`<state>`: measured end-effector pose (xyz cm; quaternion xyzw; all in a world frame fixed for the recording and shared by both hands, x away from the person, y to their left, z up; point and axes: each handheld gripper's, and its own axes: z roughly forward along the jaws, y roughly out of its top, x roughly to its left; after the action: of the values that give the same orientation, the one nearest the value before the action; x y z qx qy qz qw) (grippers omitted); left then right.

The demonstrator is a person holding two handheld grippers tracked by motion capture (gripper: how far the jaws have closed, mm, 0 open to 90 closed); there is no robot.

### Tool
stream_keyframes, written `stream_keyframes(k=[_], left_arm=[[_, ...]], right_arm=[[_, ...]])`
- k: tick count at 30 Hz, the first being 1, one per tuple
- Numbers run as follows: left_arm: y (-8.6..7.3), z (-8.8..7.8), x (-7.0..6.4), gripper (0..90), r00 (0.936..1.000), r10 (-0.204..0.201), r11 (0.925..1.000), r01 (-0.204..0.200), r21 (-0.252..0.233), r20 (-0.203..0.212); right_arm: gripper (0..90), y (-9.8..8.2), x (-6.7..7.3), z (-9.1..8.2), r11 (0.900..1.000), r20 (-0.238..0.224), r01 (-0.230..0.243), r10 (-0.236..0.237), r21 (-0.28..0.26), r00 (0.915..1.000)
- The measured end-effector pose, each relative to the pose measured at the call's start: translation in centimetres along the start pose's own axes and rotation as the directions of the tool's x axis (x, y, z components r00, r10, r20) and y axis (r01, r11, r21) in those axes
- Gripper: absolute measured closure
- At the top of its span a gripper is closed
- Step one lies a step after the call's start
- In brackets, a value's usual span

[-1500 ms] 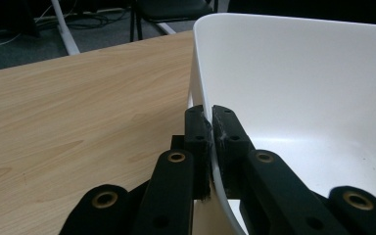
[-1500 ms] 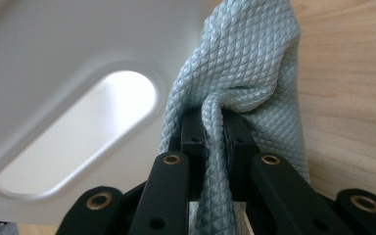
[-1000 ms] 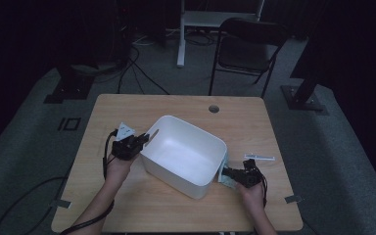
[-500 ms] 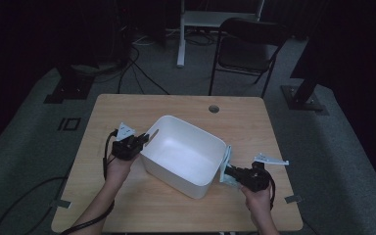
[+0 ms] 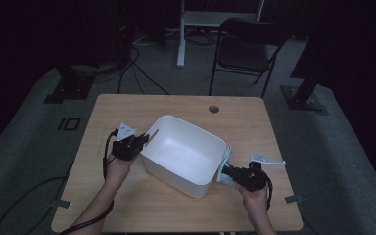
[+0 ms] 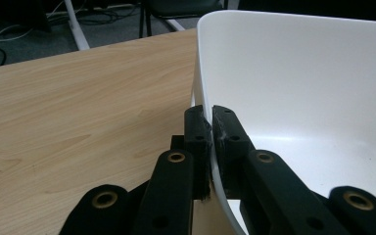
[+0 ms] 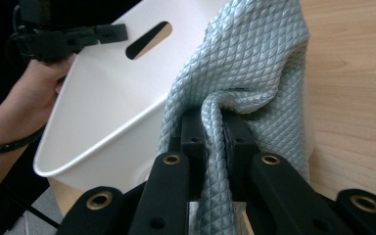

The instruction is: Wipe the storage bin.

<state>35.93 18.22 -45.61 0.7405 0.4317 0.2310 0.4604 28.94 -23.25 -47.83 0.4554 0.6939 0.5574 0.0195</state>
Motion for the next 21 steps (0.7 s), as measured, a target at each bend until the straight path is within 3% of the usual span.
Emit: stream_keyframes(k=[6,11,15,17,21], left_arm=[[0.00,-0.01,-0.03,86.3,1.0000,0.004,1.0000,-0.004,0.001,-0.002],[0.01,-0.03,-0.10,86.3,0.9999,0.003,1.0000,-0.003,0.003,-0.010],[-0.01,-0.04,-0.13,86.3,0.9999,-0.003,1.0000,0.003,0.001,-0.015],[0.01,-0.04,-0.14,86.2,0.9999,-0.001,1.0000,0.001,0.003,-0.014],[0.03,-0.04,-0.14,86.3,0.9999,0.004,1.0000,-0.004,0.005,-0.014]], right_arm=[[82.6,0.20,0.24,-0.34,1.000,-0.010,-0.013,0.013,-0.007,0.9999],[82.8,-0.04,0.21,0.24,1.000,0.020,-0.001,0.001,0.001,0.9998],[82.7,0.05,0.17,0.08,1.000,0.017,-0.015,0.015,0.008,0.9997],[82.7,0.23,0.50,-0.29,1.000,0.001,-0.009,0.009,-0.006,1.0000],[82.8,0.12,0.69,-0.03,1.000,0.011,-0.001,0.002,-0.015,0.9999]])
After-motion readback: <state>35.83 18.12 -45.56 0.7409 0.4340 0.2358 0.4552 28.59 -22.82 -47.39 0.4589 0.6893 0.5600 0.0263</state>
